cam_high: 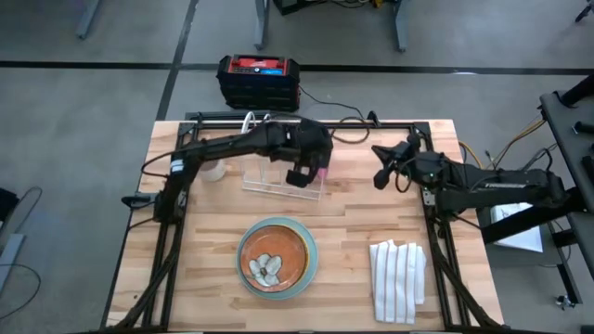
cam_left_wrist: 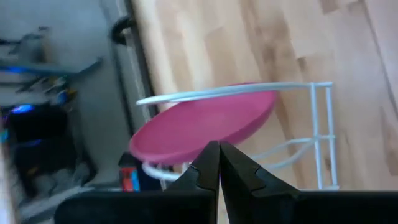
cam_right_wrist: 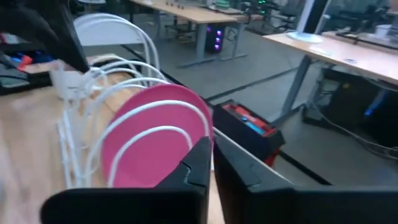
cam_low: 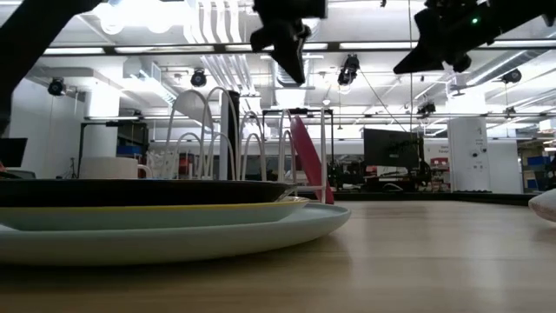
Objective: Sort dishes
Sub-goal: Put the pink plate into the dish rack
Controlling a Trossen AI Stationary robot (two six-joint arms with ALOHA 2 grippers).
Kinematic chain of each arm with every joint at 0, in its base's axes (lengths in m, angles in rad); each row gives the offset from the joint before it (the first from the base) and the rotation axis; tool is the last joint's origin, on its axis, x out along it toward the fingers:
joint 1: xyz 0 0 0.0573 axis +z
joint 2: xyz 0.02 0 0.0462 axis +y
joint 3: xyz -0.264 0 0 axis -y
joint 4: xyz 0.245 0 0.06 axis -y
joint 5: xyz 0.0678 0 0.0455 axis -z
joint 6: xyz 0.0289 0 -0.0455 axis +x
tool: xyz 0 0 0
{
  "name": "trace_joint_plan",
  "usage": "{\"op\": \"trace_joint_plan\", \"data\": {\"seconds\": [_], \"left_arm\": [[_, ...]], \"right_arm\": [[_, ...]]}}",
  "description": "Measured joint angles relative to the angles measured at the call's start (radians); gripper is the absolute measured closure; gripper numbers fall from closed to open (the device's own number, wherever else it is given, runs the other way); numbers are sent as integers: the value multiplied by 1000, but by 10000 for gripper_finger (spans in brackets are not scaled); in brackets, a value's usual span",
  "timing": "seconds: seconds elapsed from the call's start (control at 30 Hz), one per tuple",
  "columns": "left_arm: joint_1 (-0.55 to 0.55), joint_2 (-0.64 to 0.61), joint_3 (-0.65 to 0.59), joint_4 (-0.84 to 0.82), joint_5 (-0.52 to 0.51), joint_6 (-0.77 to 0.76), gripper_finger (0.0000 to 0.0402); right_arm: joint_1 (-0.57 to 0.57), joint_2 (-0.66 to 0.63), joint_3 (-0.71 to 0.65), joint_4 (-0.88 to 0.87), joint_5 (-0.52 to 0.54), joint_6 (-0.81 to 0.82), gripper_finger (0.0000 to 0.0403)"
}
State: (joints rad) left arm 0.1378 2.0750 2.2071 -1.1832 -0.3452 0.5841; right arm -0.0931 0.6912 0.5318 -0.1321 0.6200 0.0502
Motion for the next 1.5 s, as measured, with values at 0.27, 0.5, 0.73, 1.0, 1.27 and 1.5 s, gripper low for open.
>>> {"op": "trace_joint_plan", "data": {"seconds": [0.27,0.5,0.73,1.0,1.27,1.5], "left_arm": [[90,0,-23,36,120,120,401],[102,0,-31,40,181,141,401],[100,6,-39,33,181,108,401],[94,8,-87,30,148,129,361],[95,8,-89,45,111,140,296],[95,7,-89,88,113,130,278]], "right_arm": [[-59,104,25,-78,-2,49,398],[-59,178,25,-142,-2,113,399],[-59,152,62,-140,1,113,398],[-59,128,75,-146,9,108,395],[-85,127,81,-142,10,107,394],[-95,127,81,-149,10,107,394]]}}
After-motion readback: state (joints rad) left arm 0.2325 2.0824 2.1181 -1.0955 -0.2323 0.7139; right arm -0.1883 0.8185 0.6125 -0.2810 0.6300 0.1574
